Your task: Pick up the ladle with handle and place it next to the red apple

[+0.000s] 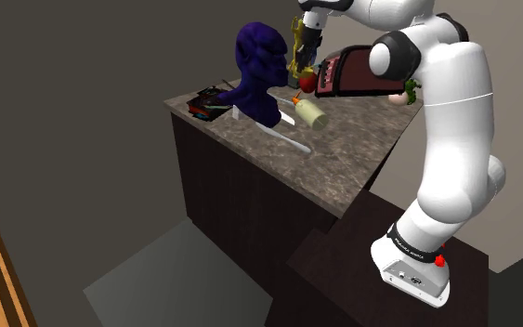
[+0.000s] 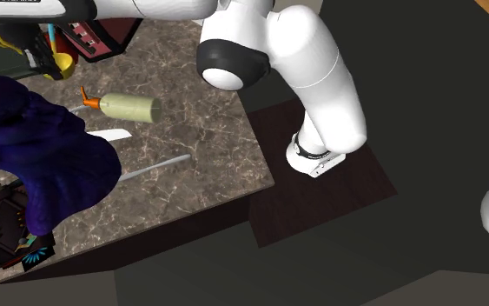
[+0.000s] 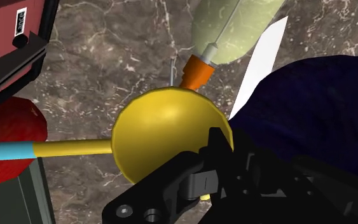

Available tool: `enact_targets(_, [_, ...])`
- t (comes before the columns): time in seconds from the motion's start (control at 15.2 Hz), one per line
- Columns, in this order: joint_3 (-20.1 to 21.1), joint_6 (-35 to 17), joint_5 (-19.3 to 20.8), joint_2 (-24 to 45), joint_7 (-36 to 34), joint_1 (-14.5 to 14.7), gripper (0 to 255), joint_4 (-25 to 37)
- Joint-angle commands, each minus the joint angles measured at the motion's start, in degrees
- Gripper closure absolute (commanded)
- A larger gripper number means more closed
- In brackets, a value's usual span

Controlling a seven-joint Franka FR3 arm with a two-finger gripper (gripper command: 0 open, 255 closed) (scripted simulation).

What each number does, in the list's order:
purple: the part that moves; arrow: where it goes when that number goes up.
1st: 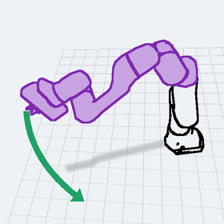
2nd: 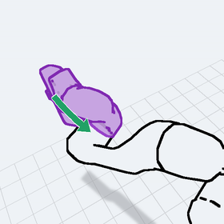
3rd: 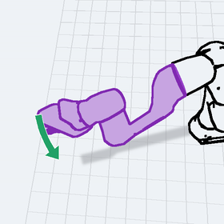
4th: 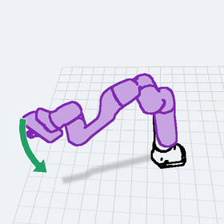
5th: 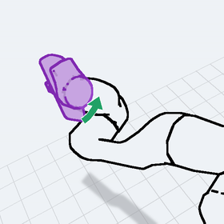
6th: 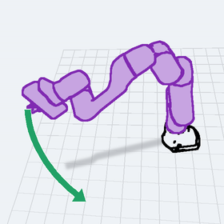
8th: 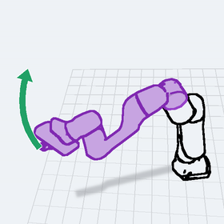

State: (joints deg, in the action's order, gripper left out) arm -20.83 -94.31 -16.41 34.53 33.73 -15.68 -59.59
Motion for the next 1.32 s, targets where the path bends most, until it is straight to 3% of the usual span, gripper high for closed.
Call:
enact_targets(0.0, [-0.13, -1.95, 0.16, -0.62, 0.24, 0.42, 255, -2.65])
enact_targets(1.25, [0.3, -16.28, -0.61, -0.37, 2.33, 2.19, 255, -17.09])
